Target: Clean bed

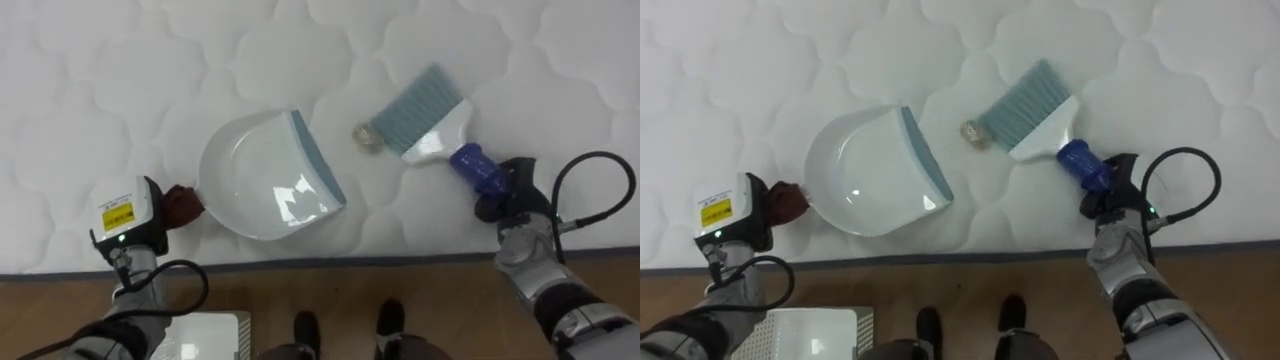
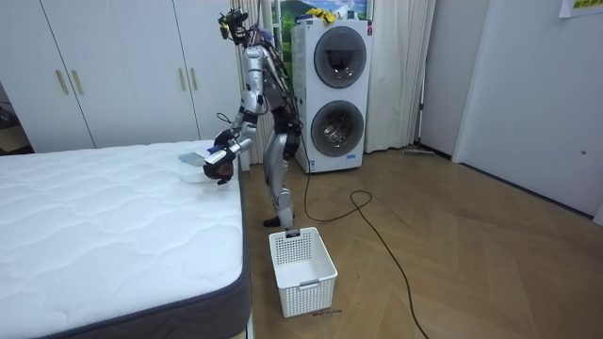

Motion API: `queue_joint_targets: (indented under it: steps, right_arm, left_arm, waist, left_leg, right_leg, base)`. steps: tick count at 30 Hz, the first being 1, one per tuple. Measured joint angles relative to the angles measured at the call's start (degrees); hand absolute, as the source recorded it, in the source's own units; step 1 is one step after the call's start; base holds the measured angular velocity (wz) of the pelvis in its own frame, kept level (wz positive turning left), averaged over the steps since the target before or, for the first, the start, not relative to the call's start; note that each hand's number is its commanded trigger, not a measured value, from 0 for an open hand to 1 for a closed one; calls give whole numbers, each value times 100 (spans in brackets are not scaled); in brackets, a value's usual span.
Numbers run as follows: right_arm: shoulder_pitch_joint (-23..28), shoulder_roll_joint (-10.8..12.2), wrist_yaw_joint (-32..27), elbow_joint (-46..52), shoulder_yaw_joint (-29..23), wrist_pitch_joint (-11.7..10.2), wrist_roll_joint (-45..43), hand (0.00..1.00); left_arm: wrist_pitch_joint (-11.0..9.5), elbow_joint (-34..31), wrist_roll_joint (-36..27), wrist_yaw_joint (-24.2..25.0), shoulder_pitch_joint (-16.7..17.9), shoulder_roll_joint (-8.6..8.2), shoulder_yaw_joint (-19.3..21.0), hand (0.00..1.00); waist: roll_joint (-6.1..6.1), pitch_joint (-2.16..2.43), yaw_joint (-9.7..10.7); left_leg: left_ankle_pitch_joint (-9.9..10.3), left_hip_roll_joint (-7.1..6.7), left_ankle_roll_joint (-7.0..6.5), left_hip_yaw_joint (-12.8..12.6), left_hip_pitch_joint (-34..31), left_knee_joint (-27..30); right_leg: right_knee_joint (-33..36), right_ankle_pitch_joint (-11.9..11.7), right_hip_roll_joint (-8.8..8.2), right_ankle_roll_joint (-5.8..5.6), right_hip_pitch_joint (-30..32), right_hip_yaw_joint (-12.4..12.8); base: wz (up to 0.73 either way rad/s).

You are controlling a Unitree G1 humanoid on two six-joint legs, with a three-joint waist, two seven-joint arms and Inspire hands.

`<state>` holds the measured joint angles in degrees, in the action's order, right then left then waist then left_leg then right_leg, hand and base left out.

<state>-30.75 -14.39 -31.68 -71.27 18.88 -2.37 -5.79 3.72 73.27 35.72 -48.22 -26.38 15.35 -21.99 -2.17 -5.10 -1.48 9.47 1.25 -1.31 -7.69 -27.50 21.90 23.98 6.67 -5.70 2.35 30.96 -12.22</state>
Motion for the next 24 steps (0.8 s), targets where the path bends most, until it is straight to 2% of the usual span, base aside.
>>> queue_joint_targets:
  steps: [7, 17, 24]
  right_arm:
    - [19, 1, 42, -5, 0, 82, 123, 100]
    - [-32, 1, 42, 0, -7, 76, 625, 100]
    - [-27, -18, -11, 26, 0, 132, 669, 100]
  left_arm:
    - [2, 0, 23, 0, -20, -9, -2, 100]
    - [-5, -2, 46, -110, -42, -1, -17, 100]
    - [28, -2, 93, -119, -83, 89, -143, 100]
  waist:
    - [11, -7, 7]
    - [24, 3, 17]
    - [40, 14, -5]
  left_leg:
    - [-22, -57, -37, 0, -10, 16]
    - [-22, -54, -37, -6, -90, 38]
    - [-22, -37, -38, -33, -89, 138]
  right_leg:
    - [-4, 13, -31, -22, -5, 43]
    - [25, 14, -22, -26, 79, 47]
    - [156, 17, -30, -24, 108, 87]
  base:
    - [0]
    - [0]
    - [0]
